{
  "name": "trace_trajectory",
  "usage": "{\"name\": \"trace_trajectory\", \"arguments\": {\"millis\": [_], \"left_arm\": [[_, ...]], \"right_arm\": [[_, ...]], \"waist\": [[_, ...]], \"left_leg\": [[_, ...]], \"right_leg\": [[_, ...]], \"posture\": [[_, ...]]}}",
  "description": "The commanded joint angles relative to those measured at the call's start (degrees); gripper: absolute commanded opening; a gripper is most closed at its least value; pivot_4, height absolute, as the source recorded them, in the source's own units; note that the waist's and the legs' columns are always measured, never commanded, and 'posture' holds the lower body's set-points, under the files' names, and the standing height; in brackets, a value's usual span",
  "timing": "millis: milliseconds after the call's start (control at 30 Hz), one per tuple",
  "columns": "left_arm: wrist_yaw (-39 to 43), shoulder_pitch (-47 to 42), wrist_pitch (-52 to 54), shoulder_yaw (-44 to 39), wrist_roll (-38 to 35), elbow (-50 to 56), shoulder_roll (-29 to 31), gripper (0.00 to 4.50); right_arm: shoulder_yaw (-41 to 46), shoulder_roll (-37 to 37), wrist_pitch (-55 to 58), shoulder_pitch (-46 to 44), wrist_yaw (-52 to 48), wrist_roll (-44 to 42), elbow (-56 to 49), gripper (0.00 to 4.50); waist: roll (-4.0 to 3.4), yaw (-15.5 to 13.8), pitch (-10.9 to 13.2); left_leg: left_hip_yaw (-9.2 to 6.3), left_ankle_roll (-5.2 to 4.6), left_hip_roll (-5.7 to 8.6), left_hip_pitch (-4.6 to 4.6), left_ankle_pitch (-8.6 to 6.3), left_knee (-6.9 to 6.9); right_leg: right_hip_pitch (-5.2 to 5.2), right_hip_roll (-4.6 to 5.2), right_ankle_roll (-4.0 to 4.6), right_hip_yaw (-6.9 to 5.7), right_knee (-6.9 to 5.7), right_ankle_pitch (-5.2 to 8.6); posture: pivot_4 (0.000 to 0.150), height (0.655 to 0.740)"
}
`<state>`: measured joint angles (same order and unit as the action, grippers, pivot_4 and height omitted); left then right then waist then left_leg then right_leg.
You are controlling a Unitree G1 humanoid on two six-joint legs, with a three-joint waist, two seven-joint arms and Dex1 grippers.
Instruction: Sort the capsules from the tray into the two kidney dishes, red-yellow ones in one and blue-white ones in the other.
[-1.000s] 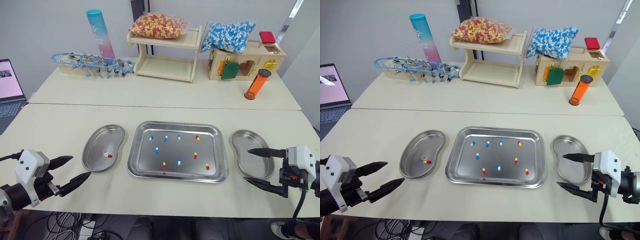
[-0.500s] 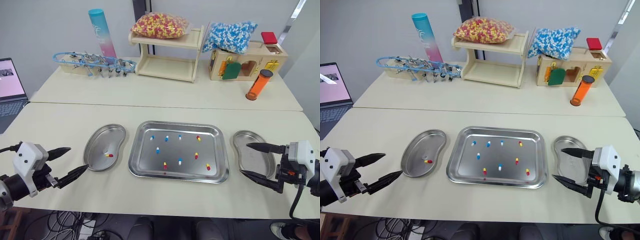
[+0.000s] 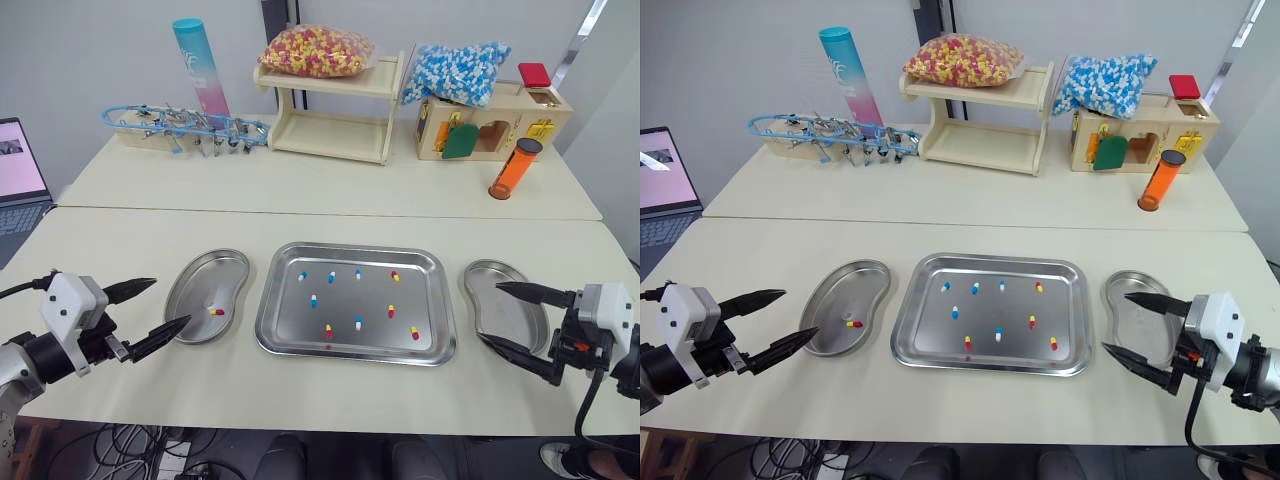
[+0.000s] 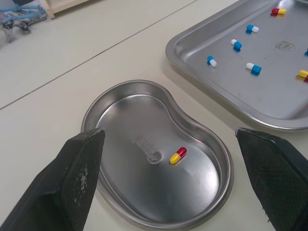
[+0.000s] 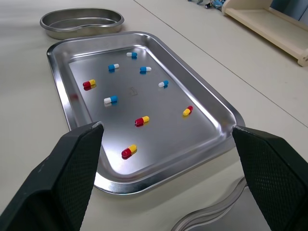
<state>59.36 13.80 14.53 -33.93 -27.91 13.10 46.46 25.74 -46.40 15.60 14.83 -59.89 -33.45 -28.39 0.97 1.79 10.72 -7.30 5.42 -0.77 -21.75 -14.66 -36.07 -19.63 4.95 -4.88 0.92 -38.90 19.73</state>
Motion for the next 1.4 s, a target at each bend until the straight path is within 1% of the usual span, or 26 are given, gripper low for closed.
{"name": "trace_trajectory", "arguments": {"millis": [33, 367, 600, 867, 1000, 1133, 1200, 1333, 1400], "left_arm": [[0.12, -0.06, -1.24, -0.12, -0.26, -0.14, 0.00, 4.48], [0.02, 0.50, -1.17, -0.41, -0.15, -0.98, -0.30, 4.48], [-2.21, 1.24, -2.22, -2.28, 2.75, -4.92, 0.41, 4.48], [-1.39, -0.42, 0.30, -2.75, 0.10, -5.08, 2.39, 4.48], [-1.60, -2.76, 4.78, -0.63, -2.29, -1.25, 3.82, 4.48], [-4.60, -5.87, 12.04, 0.92, -5.94, 3.53, 3.45, 4.48], [-5.36, -6.52, 13.44, 1.47, -6.13, 5.07, 3.40, 4.48], [-4.83, -6.38, 16.33, 1.34, -8.05, 7.57, 4.03, 4.48], [-2.98, -4.28, 16.83, 0.32, -8.35, 8.97, 4.68, 4.48]], "right_arm": [[1.45, -0.24, -0.29, -0.62, 0.21, -1.21, -1.26, 4.50], [0.93, -1.32, -0.05, -1.40, -1.30, -1.26, -1.01, 4.50], [-0.60, -2.67, 0.84, -2.35, -3.26, -2.07, -2.07, 4.50], [-2.83, -3.46, 2.11, -5.51, -3.24, -2.81, -2.43, 4.50], [-2.41, -3.29, 2.64, -4.87, -3.12, -3.11, -3.11, 4.50], [-1.80, -3.30, 2.64, -3.76, -3.26, -3.07, -3.61, 4.50], [-1.71, -3.26, 2.69, -3.26, -3.34, -3.11, -3.95, 4.50], [-1.59, -3.16, 2.28, -2.66, -3.52, -3.00, -4.07, 4.50], [-1.54, -3.16, 1.65, -2.62, -3.91, -2.73, -3.63, 4.50]], "waist": [[0.00, 0.00, 0.00], [0.00, 0.01, 0.00], [0.00, 0.04, 0.00], [0.00, 0.01, 0.00], [0.00, 0.01, 0.00], [0.00, -0.07, 0.00], [0.00, -0.05, 0.00], [0.00, 0.23, 0.00], [0.00, 0.23, 0.00]], "left_leg": [[0.00, 0.00, 0.00, 0.00, 0.00, 0.00], [-0.01, 0.00, 0.00, 0.00, 0.00, 0.00], [0.00, 0.00, 0.00, 0.00, 0.00, 0.00], [-0.04, 0.00, 0.00, -0.01, 0.00, -0.01], [-0.03, 0.00, 0.00, -0.01, 0.00, 0.00], [-0.04, 0.00, 0.00, -0.02, 0.00, -0.01], [-0.05, 0.00, 0.00, -0.02, 0.00, -0.01], [-0.03, 0.00, 0.00, -0.01, 0.00, 0.00], [-0.02, 0.00, 0.00, -0.01, 0.00, 0.00]], "right_leg": [[0.00, 0.00, 0.00, 0.00, 0.00, 0.00], [0.00, 0.00, 0.00, 0.00, 0.00, 0.00], [0.00, 0.00, 0.00, 0.00, 0.00, 0.00], [0.00, 0.00, 0.00, -0.03, -0.01, 0.00], [0.00, 0.00, 0.00, -0.02, 0.00, 0.00], [0.01, 0.00, 0.00, -0.03, 0.00, 0.00], [0.00, 0.00, -0.01, -0.03, -0.01, 0.00], [-0.02, -0.01, 0.00, -0.01, -0.01, 0.00], [-0.01, -0.01, 0.00, 0.00, -0.01, 0.00]], "posture": [[0.150, 0.7400], [0.150, 0.7400], [0.150, 0.7400], [0.150, 0.7400], [0.150, 0.7400], [0.150, 0.7400], [0.150, 0.7400], [0.150, 0.7400], [0.150, 0.7400]]}}
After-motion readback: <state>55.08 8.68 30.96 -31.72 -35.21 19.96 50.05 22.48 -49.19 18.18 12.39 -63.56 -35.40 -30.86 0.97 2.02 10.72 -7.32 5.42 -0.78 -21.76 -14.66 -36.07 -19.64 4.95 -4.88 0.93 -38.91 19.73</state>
